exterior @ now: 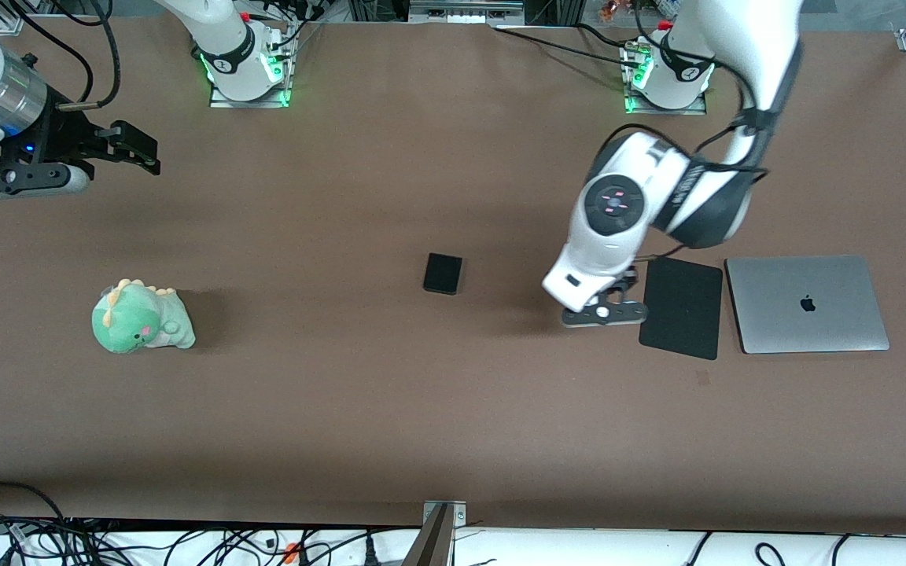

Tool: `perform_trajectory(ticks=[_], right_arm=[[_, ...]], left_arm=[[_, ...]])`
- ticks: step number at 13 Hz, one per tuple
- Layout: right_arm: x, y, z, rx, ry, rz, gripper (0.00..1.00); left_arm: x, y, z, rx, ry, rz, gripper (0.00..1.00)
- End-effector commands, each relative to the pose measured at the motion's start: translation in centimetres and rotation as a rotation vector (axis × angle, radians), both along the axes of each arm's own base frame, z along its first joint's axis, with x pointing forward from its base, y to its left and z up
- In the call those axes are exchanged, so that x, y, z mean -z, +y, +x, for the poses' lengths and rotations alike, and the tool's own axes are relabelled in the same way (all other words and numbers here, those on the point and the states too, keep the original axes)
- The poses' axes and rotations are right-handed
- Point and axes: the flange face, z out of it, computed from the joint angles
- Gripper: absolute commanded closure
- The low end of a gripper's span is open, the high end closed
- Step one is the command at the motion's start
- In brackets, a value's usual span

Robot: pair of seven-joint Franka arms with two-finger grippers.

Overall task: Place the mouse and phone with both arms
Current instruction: 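Carry the mouse with the left gripper while the right gripper reaches the phone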

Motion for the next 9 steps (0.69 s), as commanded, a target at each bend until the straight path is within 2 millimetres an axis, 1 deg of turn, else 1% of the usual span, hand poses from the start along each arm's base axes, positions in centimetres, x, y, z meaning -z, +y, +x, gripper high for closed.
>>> perform_trajectory(ticks=[1,2,3,4,5,6,7,8,9], right_arm=[[4.2,4.3,1.0,0.045,0.025,0.019,0.00],[5.8,7.2,0.7,0.072,0.017,0.011,0.00],[7.8,9.3,0.5,0.120,0.002,0.006,0.00],[9.9,11.4,0.1,0.163,-0.015,0.007,0.00],[12.4,12.9,-0.1,0.201,-0.032,0.007,0.00],[15.1,15.8,-0.6,0.204,-0.047,0.009,0.00],[17.3,18.5,-0.8,0.220,-0.057,0.007,0.00],[19.1,21.2,-1.1,0.240,-0.060,0.002,0.00],[21.1,24.1,-1.7,0.264,-0.068,0.002,0.00]], left_arm=[[-2.2,7.9,1.8,0.110,0.083,-0.033,0.69],[-1.9,10.7,2.3,0.141,0.110,-0.050,0.69],[-1.7,13.8,3.0,0.166,0.122,-0.065,0.69],[-1.2,16.4,3.4,0.196,0.134,-0.077,0.69],[-0.5,18.6,3.7,0.233,0.148,-0.092,0.69],[0.8,20.8,4.0,0.245,0.151,-0.116,0.69],[2.3,22.8,3.9,0.264,0.148,-0.142,0.69],[3.7,24.3,3.8,0.292,0.134,-0.166,0.68],[5.6,25.0,3.4,0.310,0.123,-0.173,0.67]])
